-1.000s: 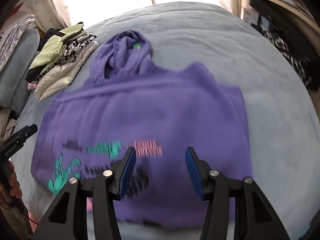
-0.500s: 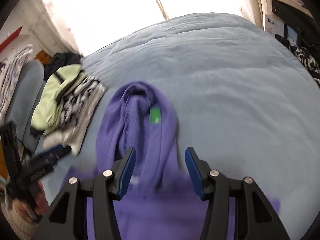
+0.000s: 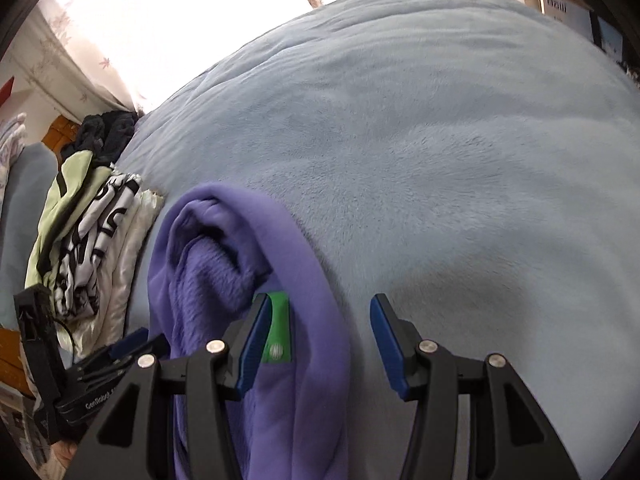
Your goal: Fold large clothes
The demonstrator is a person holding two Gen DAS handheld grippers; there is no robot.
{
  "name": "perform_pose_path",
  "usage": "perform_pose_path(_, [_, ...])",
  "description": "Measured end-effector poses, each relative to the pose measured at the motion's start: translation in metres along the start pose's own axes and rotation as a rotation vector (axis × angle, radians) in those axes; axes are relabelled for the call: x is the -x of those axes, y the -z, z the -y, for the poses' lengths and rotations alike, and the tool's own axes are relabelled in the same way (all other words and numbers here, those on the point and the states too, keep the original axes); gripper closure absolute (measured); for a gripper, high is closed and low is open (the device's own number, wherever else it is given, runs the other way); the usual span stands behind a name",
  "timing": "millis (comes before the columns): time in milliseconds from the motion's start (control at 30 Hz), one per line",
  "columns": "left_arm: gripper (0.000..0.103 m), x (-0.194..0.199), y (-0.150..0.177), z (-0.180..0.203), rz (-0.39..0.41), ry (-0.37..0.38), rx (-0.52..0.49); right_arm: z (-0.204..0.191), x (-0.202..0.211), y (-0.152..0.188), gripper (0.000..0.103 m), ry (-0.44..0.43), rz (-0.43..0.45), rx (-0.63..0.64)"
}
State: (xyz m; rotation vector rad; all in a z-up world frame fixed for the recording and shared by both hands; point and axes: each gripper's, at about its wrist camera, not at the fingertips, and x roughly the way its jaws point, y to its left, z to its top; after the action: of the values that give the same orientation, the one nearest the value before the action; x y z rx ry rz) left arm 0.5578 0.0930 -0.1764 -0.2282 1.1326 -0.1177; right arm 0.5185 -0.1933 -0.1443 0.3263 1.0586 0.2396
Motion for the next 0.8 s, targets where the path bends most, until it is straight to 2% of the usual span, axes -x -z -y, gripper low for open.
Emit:
perform_pose_path(67, [0.032,-0.004,-0.003,0.000,0.006,0.030,0.022,0.001,-0.009,-0.002,0.075,-0.013,-0.011,-0.009])
perform_pose_path(100, [0.032,-0.008,-0.004,0.000,0.008,0.041,0.028,0.000,-0.013,-0.003,0.080,-0.021,-0.021,-0.007])
perform_pose_path(133, [0.039,-0.010,-0.006,0.001,0.007,0.058,0.034,-0.001,-0.014,-0.003,0.089,-0.022,-0.019,-0.003])
perform_pose_path(200, [0.096,-0.013,-0.008,0.006,-0.004,0.130,0.036,-0.008,-0.013,-0.001,0.095,-0.009,-0.008,0.030])
perform_pose_path(233, [0.096,-0.012,-0.008,0.011,-0.004,0.122,0.035,-0.011,-0.010,0.000,0.096,0.001,0.002,0.045])
perform_pose_path(367, [0.098,0.016,-0.001,0.034,0.104,-0.035,-0.087,-0.022,0.013,0.001,0.098,0.029,0.059,0.106])
perform_pose_path(433, [0.098,0.037,0.005,0.039,0.130,-0.070,-0.105,-0.019,0.039,0.001,0.098,0.033,0.105,0.118])
perform_pose_path(633, [0.098,0.117,0.029,0.045,0.230,-0.036,-0.162,-0.007,0.117,0.020,0.098,-0.032,0.197,0.126])
perform_pose_path(800, [0.098,0.184,0.082,0.059,0.297,-0.035,-0.229,-0.025,0.191,0.079,0.098,-0.064,0.302,0.228])
